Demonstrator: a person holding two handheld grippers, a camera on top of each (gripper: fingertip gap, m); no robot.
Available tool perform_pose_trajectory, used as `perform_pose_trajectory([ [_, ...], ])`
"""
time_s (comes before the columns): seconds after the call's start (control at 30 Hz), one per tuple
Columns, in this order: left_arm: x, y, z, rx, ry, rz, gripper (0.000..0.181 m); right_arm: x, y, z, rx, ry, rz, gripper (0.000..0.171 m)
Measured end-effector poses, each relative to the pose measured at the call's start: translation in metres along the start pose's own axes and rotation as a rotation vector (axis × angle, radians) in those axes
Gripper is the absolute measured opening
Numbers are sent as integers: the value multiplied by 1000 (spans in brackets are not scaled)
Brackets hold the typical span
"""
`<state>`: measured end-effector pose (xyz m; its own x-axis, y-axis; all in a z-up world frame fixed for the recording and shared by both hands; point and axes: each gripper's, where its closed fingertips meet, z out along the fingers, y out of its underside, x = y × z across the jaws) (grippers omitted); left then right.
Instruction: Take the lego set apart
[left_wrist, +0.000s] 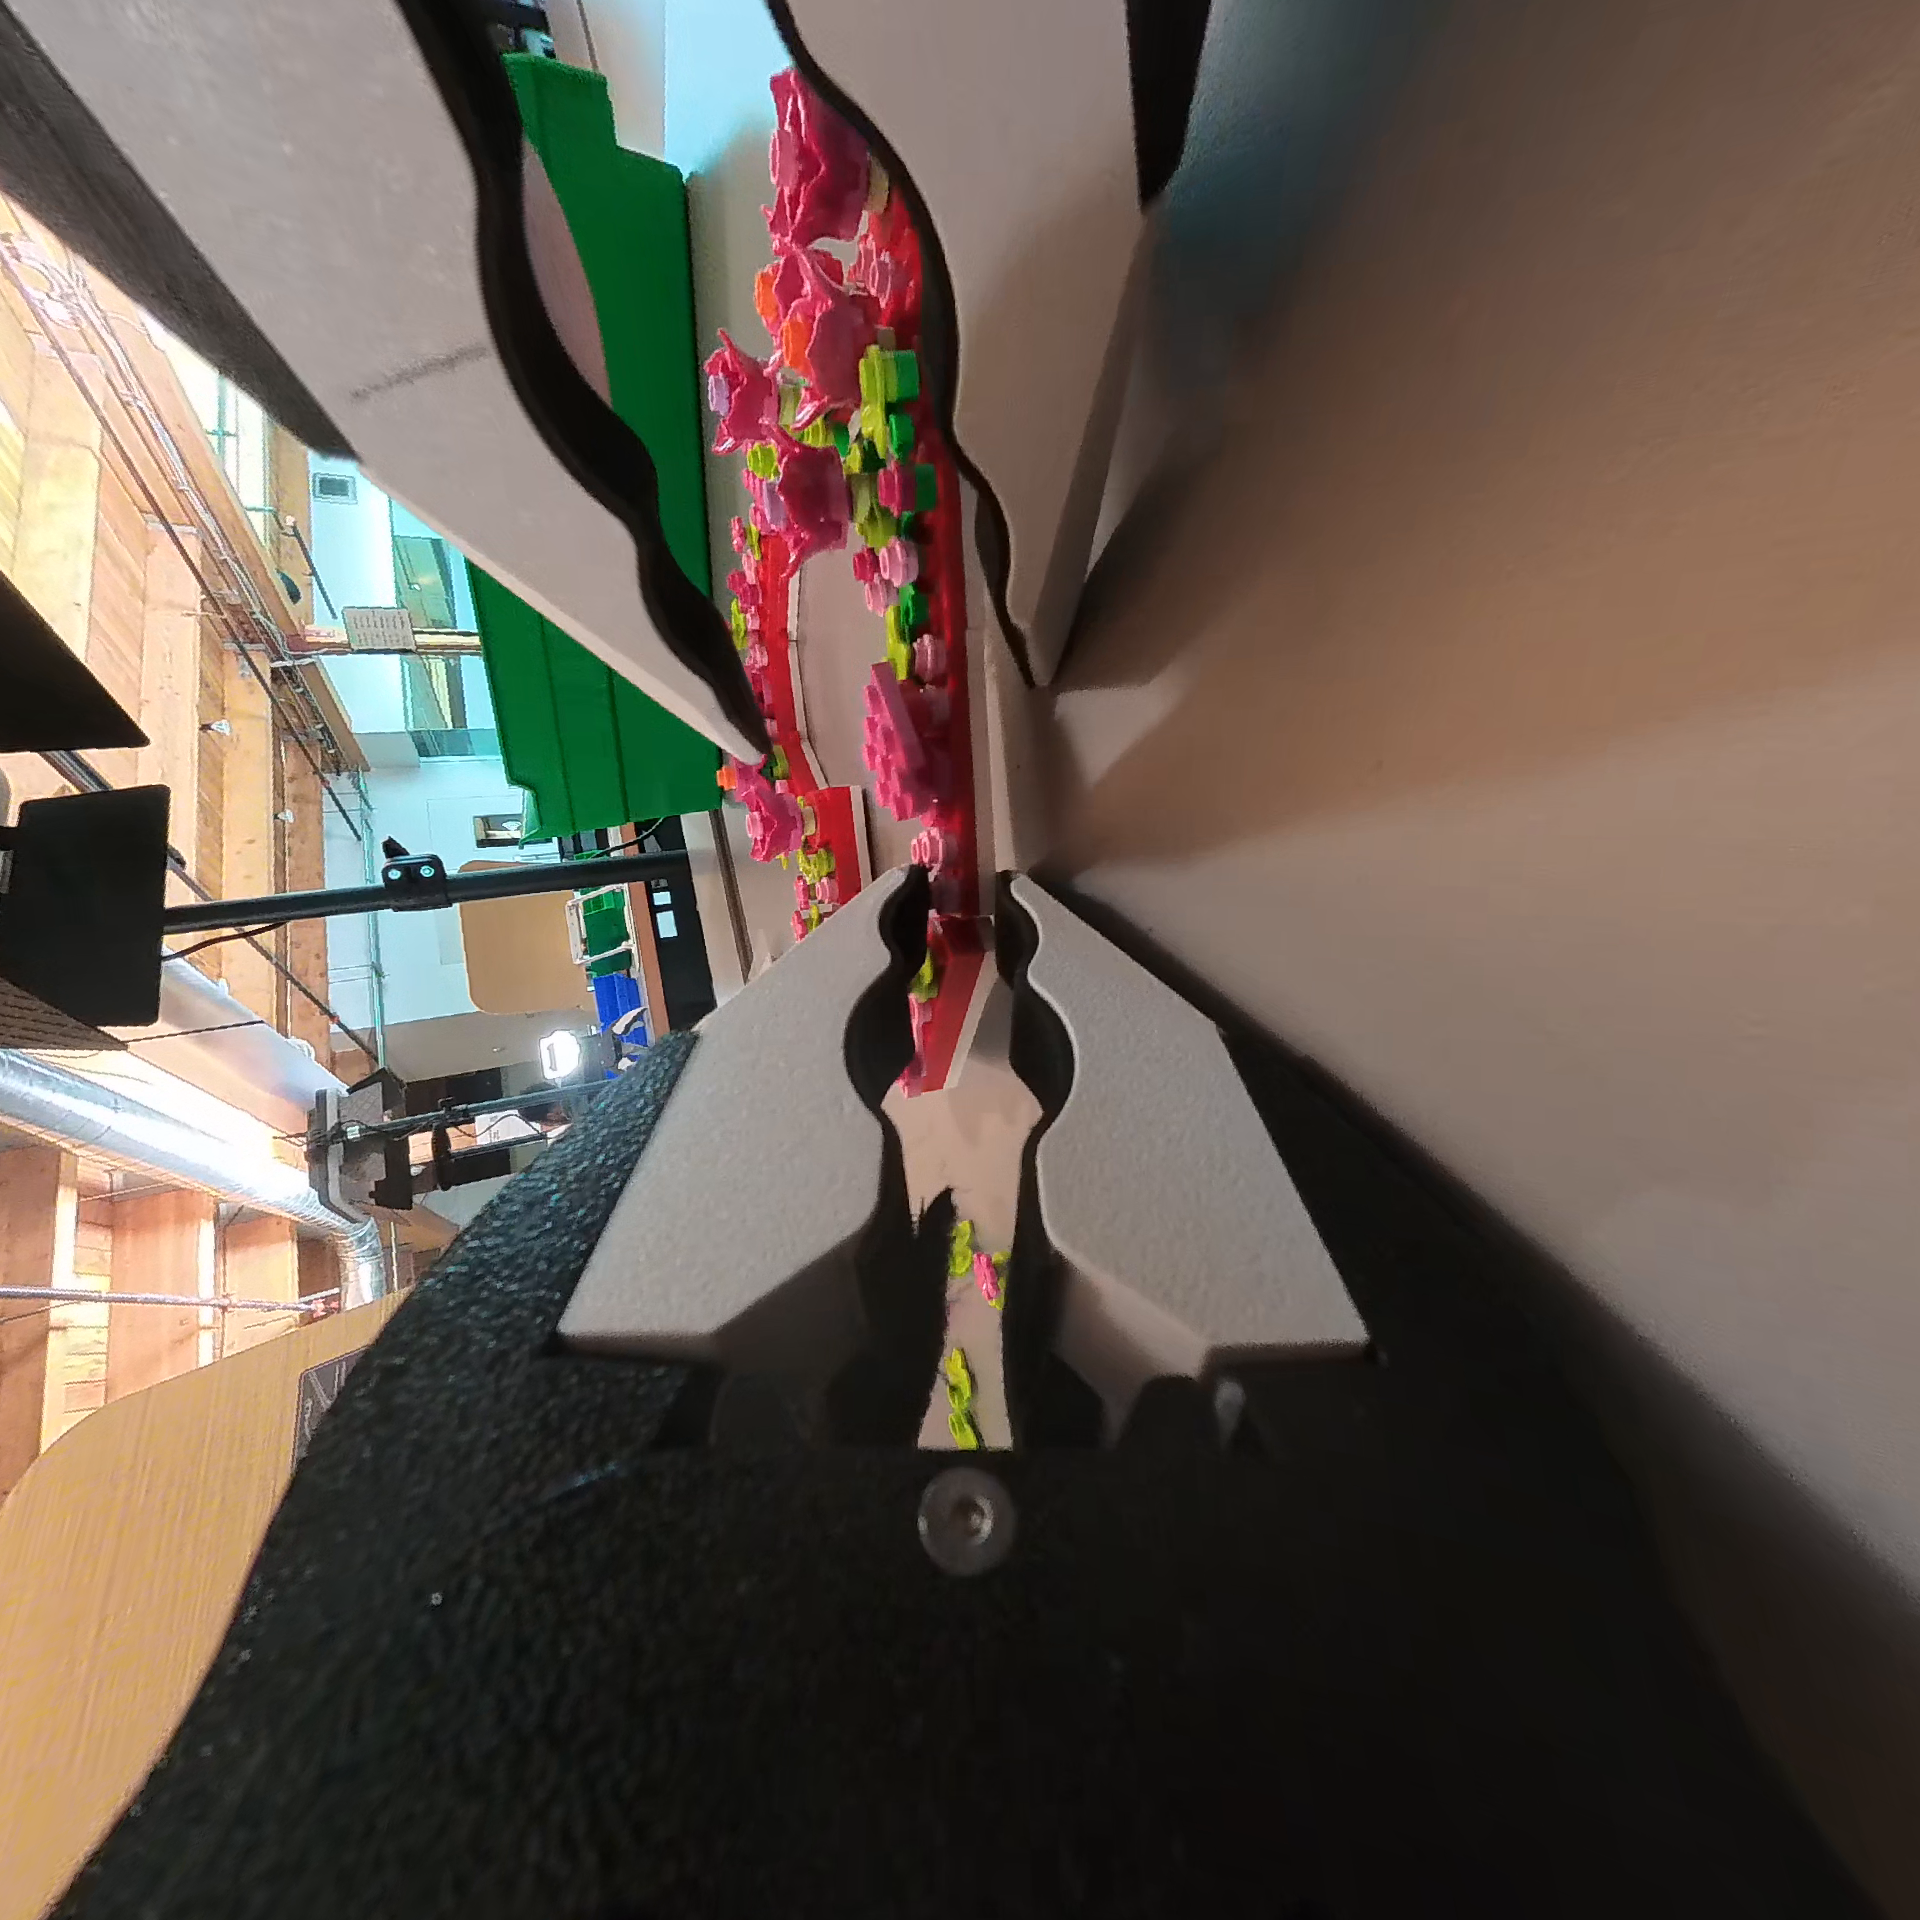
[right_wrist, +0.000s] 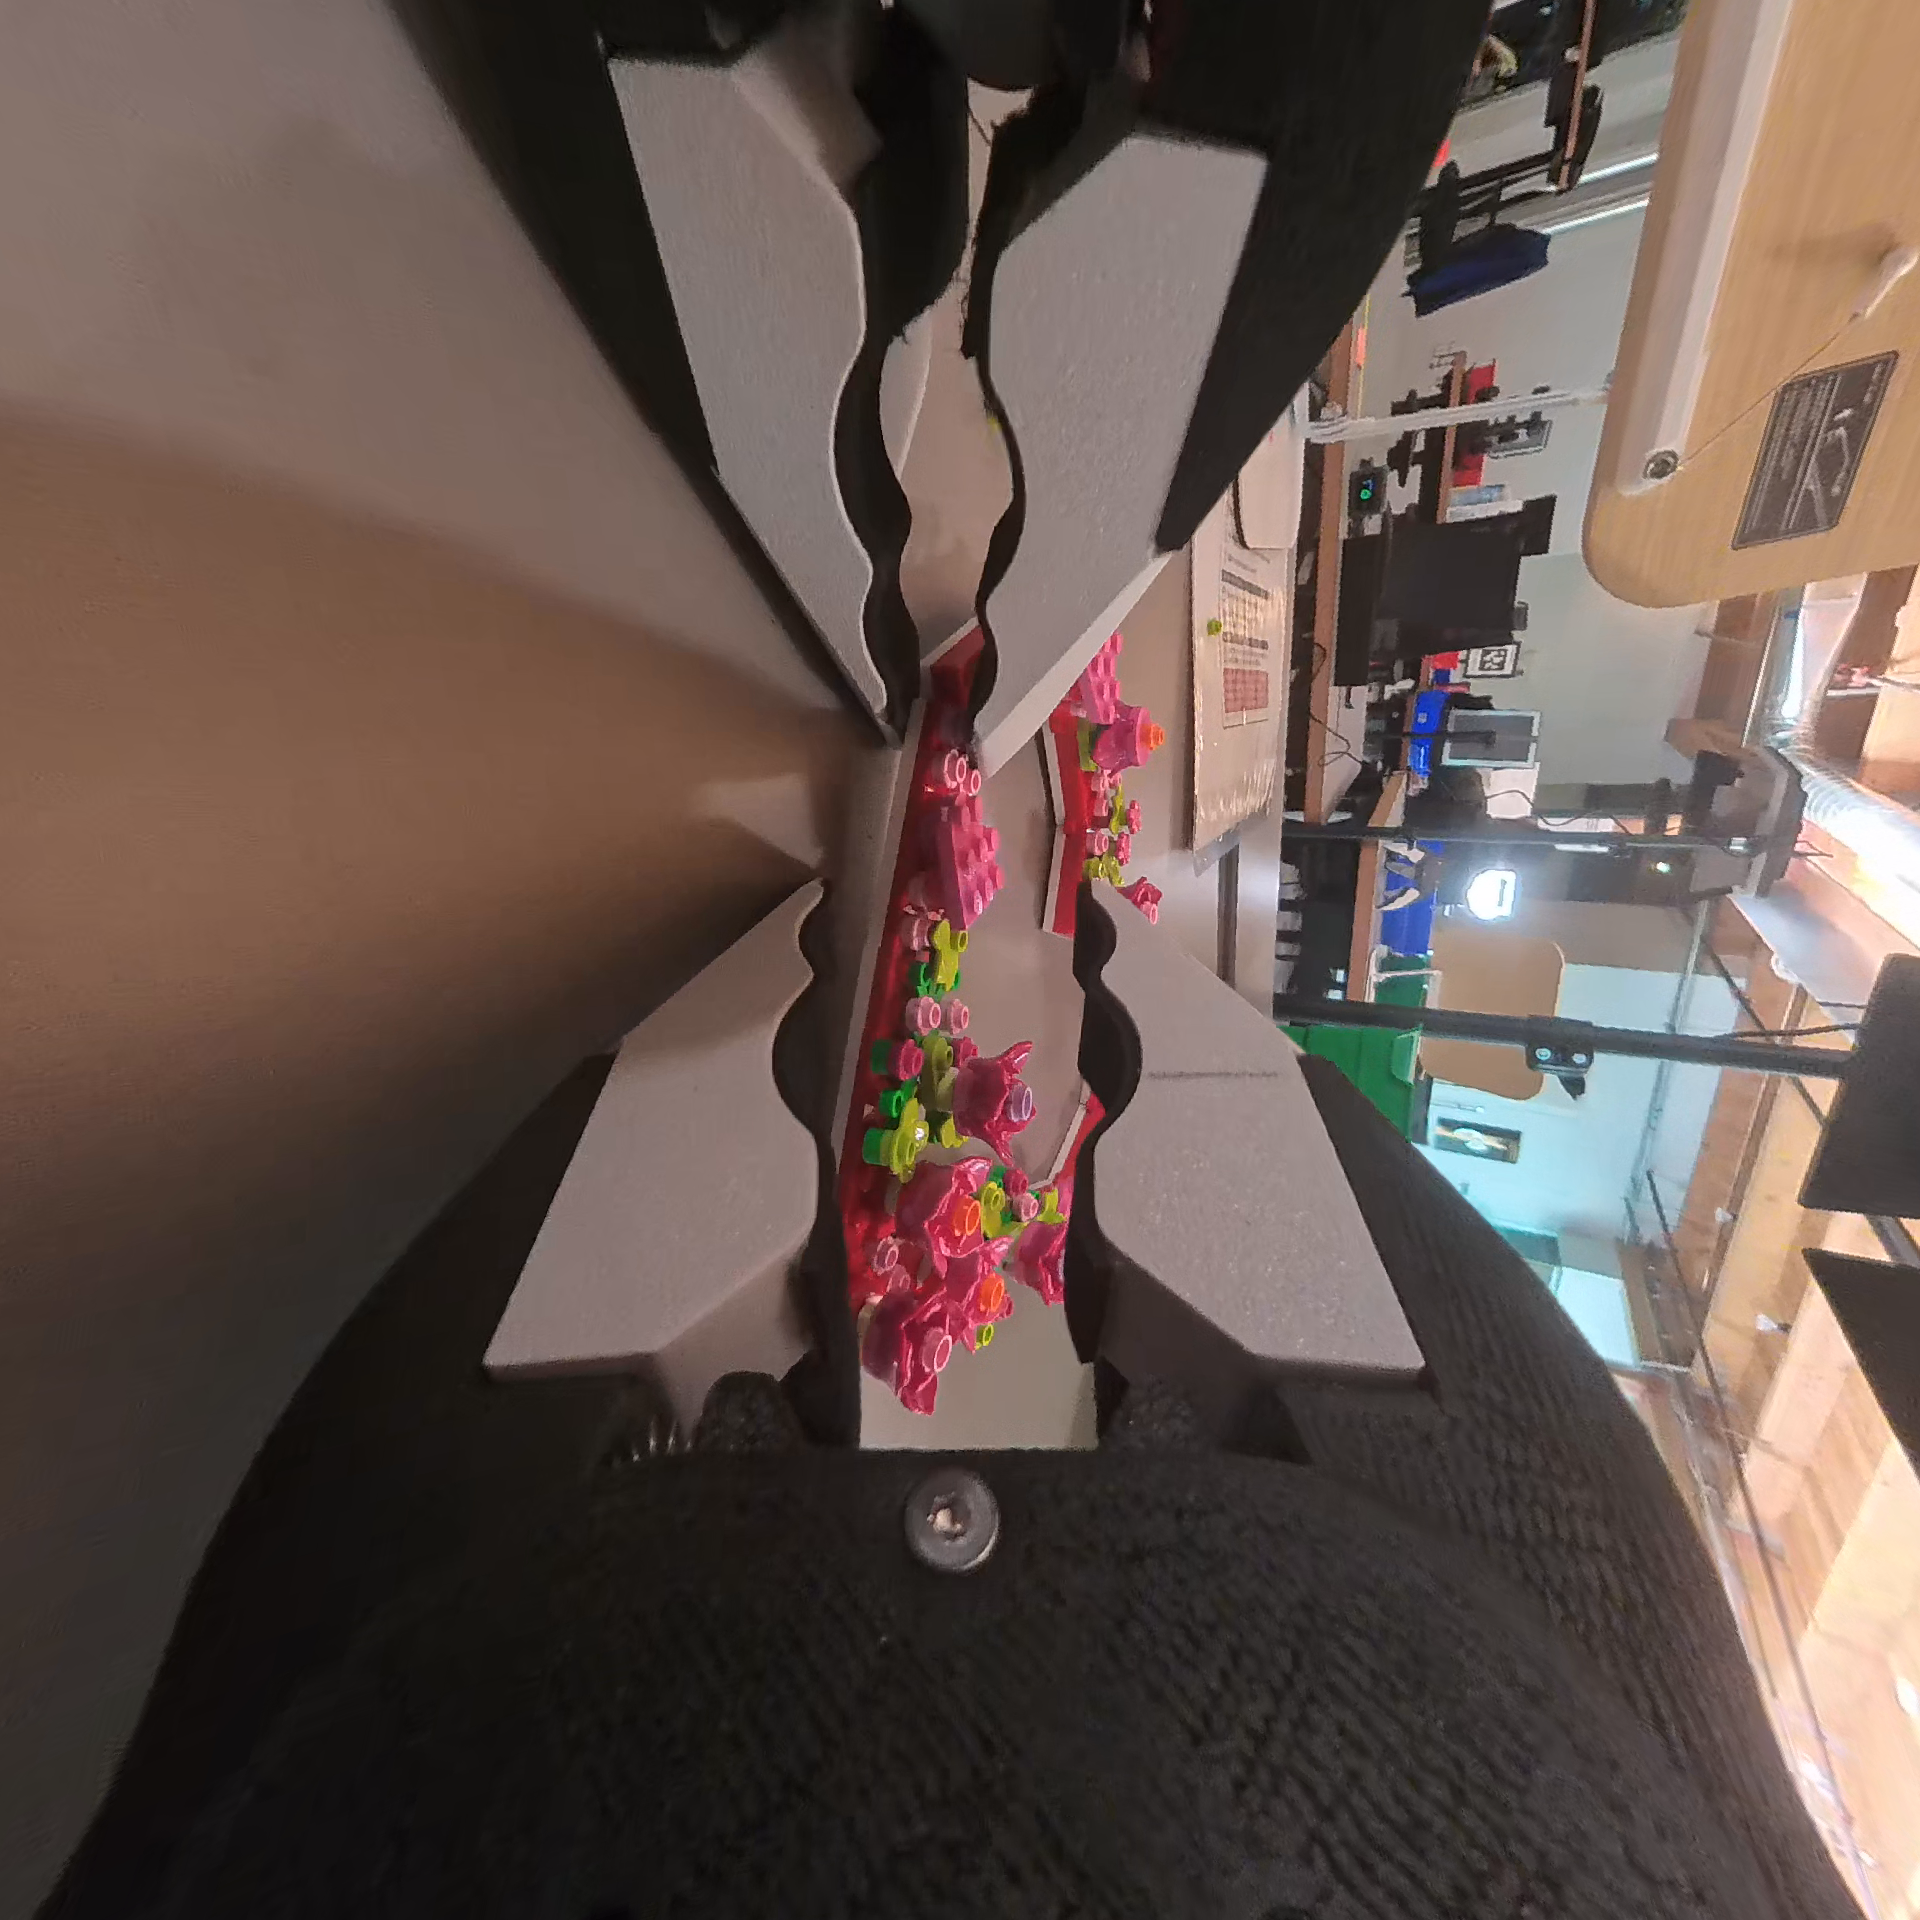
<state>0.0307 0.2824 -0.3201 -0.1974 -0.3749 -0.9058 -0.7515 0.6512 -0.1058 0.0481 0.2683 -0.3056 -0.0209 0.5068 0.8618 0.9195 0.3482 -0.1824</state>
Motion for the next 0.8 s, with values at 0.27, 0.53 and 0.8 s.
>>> perform_pose_trajectory([
  [0.27,-1,0,-1,5,-4,-8,9,-3,1,8,-9,1,-63,31],
  [0.53,0,-1,-1,9,-2,-7,9,-5,-1,11,-8,36,-97,23],
  [0.8,1,0,-2,12,4,-5,10,-5,-2,11,8,86,-158,21],
])
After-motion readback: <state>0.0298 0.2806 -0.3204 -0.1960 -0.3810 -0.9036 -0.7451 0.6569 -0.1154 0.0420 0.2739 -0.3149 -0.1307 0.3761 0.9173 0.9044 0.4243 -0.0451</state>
